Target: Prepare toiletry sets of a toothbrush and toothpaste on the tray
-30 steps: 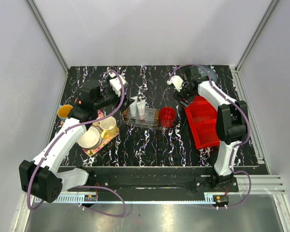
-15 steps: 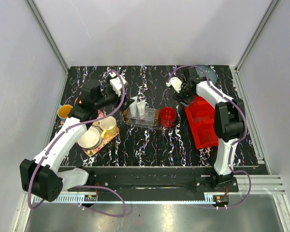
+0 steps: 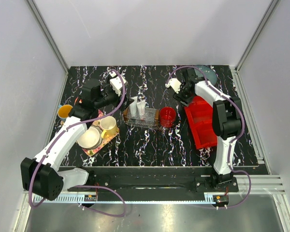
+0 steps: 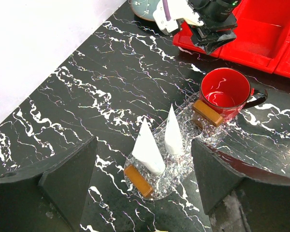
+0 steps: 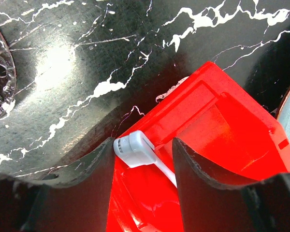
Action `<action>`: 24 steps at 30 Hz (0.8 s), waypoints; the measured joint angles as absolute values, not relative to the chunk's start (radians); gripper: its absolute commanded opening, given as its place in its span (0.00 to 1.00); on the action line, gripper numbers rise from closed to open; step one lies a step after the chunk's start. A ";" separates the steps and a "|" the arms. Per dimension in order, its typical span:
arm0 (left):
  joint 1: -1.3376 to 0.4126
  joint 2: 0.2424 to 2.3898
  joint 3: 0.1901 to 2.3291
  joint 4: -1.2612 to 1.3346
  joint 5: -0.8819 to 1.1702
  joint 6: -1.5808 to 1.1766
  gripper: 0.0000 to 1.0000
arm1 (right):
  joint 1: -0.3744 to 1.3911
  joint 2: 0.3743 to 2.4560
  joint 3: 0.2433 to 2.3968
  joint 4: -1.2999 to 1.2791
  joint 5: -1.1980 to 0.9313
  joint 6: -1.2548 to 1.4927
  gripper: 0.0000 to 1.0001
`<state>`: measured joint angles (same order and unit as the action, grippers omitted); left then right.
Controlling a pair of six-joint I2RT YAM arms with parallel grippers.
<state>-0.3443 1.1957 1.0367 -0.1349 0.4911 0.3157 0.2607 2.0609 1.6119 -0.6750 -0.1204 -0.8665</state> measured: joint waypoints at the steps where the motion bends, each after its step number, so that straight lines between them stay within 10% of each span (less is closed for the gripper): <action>1: -0.344 1.196 1.037 -0.135 0.492 0.316 0.83 | 0.261 2.061 1.612 -0.675 -0.121 -0.869 0.53; 24: -0.334 1.209 1.037 -0.135 0.492 0.315 0.83 | 0.261 2.061 1.626 -0.669 -0.097 -0.935 0.32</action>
<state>-0.3336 1.2091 1.0367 -0.1349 0.4919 0.3153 0.2607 2.0605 1.6257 -0.6693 -0.0975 -0.9352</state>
